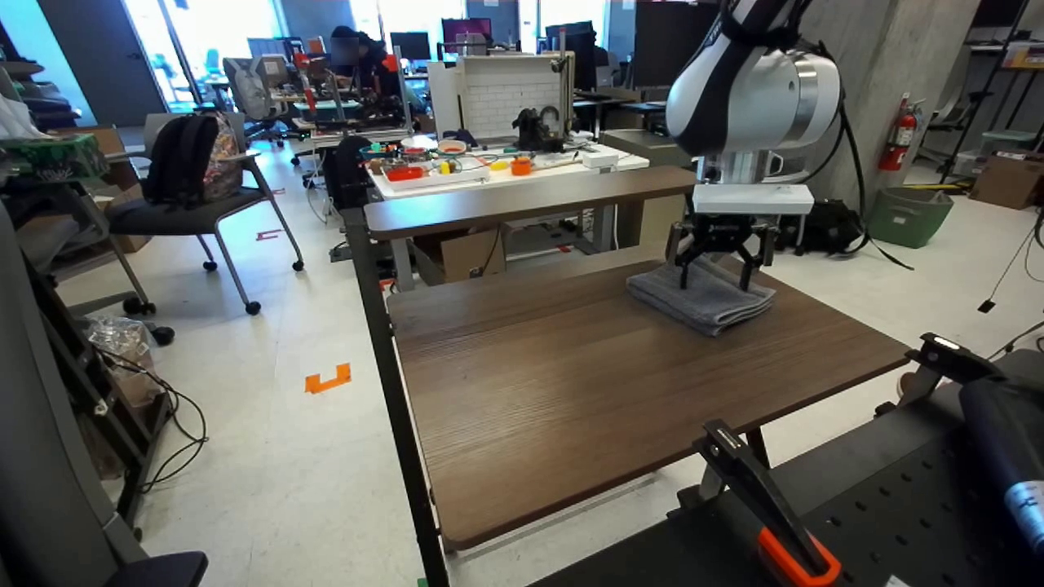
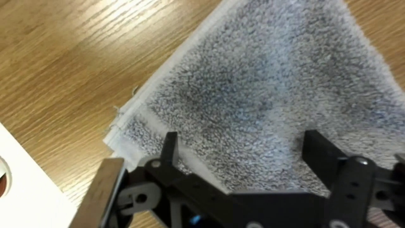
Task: Push the towel to the right
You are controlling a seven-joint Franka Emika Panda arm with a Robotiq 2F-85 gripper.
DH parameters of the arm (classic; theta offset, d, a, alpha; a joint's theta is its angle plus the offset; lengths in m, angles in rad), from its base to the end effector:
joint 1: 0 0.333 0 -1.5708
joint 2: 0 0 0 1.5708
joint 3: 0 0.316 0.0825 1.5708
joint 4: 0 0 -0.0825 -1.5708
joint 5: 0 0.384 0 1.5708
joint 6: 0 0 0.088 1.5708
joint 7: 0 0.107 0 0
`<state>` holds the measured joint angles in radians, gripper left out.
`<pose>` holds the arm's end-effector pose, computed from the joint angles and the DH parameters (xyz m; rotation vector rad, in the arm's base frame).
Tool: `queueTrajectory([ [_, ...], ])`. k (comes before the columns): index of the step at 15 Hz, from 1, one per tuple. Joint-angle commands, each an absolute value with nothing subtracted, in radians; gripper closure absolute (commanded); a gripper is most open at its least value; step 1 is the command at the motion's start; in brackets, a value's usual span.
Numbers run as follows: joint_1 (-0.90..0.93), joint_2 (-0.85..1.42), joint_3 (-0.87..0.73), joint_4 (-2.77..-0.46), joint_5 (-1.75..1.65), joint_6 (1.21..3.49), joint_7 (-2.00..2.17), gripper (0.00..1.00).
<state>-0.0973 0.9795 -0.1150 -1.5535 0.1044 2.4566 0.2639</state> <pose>0.6630 -0.1343 0.0627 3.0029 -0.7863 -0.1047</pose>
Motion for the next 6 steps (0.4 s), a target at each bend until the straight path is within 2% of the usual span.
queueTrajectory([
  [1, -0.091, 0.796, -0.09, -1.765, 0.112, 2.475, 0.204, 0.0],
  [2, -0.079, 0.773, -0.096, -1.797, 0.096, 2.469, 0.197, 0.0],
  [3, -0.088, 0.87, -0.103, -1.669, 0.107, 2.454, 0.224, 0.0],
  [6, -0.075, 0.804, -0.101, -1.753, 0.105, 2.455, 0.215, 0.0],
])
